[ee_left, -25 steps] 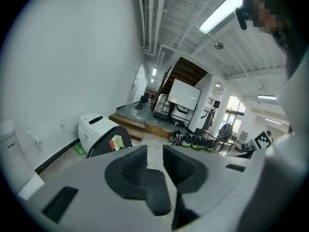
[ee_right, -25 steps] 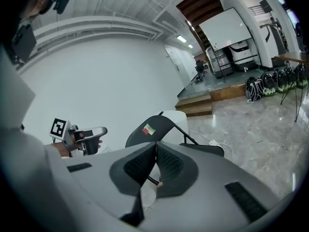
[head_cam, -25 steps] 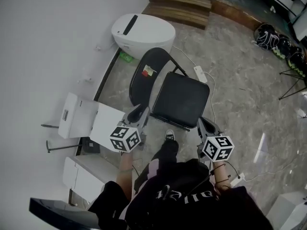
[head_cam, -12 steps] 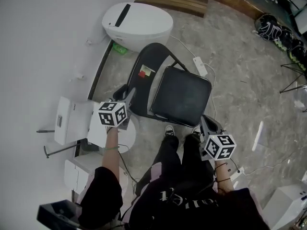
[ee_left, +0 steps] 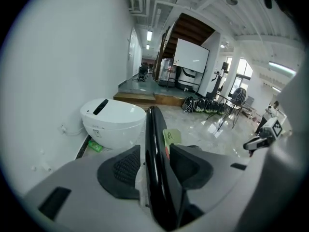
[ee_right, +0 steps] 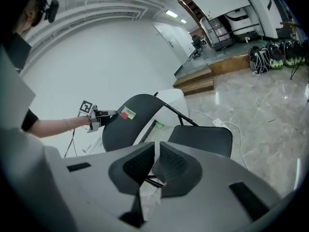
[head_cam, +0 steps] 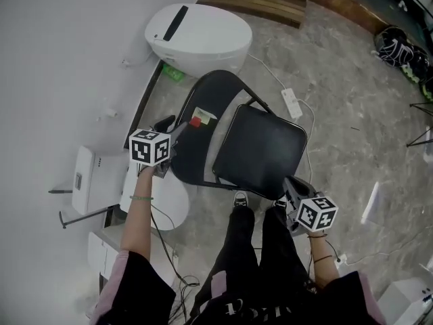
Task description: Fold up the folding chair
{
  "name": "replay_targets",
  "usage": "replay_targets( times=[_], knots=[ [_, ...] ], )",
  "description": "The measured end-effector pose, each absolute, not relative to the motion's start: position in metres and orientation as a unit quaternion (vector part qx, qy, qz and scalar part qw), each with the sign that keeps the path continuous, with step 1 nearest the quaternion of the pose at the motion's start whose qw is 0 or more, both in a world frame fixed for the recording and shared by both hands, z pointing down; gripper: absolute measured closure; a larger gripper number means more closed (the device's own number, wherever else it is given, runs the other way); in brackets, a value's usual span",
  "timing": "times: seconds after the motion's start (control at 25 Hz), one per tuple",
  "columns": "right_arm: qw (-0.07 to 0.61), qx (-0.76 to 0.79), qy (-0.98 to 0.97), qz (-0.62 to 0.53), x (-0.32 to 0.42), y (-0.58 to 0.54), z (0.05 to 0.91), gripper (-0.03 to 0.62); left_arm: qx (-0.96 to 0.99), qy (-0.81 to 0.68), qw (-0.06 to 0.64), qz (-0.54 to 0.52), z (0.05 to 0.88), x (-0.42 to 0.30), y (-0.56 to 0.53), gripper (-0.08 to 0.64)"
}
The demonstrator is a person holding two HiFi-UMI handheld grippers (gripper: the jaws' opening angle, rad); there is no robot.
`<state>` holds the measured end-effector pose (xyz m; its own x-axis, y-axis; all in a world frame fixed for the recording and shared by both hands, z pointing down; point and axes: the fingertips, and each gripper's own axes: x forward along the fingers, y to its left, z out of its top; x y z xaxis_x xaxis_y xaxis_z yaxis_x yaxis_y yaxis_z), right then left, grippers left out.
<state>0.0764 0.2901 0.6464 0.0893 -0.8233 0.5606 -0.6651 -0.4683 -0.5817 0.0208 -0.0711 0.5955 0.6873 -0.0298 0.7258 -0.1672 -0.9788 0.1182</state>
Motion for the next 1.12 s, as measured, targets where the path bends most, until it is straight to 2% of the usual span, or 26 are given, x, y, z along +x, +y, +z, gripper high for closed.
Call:
replay_targets(
  times=[0.08, 0.24, 0.52, 0.92, 1.12],
  knots=[
    [0.086, -0.728, 0.505, -0.455, 0.086, 0.291, 0.674, 0.569, 0.908, -0.038, 0.072, 0.410, 0.608, 0.026, -0.071, 0.388],
    [0.090, -0.715, 0.496, -0.484, 0.103, 0.292, 0.725, 0.464, 0.908, -0.024, 0.075, 0.412, 0.616, 0.033, -0.071, 0.388],
    [0.079, -0.722, 0.461, -0.510, 0.133, 0.306, 0.811, 0.377, 0.914, -0.033, 0.080, 0.397, 0.622, 0.037, -0.071, 0.389],
    [0.037, -0.711, 0.399, -0.577, 0.160, 0.363, 0.941, 0.308, 0.914, -0.028, 0.083, 0.396, 0.628, 0.045, -0.071, 0.390],
    [0.073, -0.688, 0.388, -0.608, 0.156, 0.372, 0.986, 0.291, 0.911, -0.037, 0.056, 0.406, 0.630, 0.048, -0.071, 0.390]
  ],
)
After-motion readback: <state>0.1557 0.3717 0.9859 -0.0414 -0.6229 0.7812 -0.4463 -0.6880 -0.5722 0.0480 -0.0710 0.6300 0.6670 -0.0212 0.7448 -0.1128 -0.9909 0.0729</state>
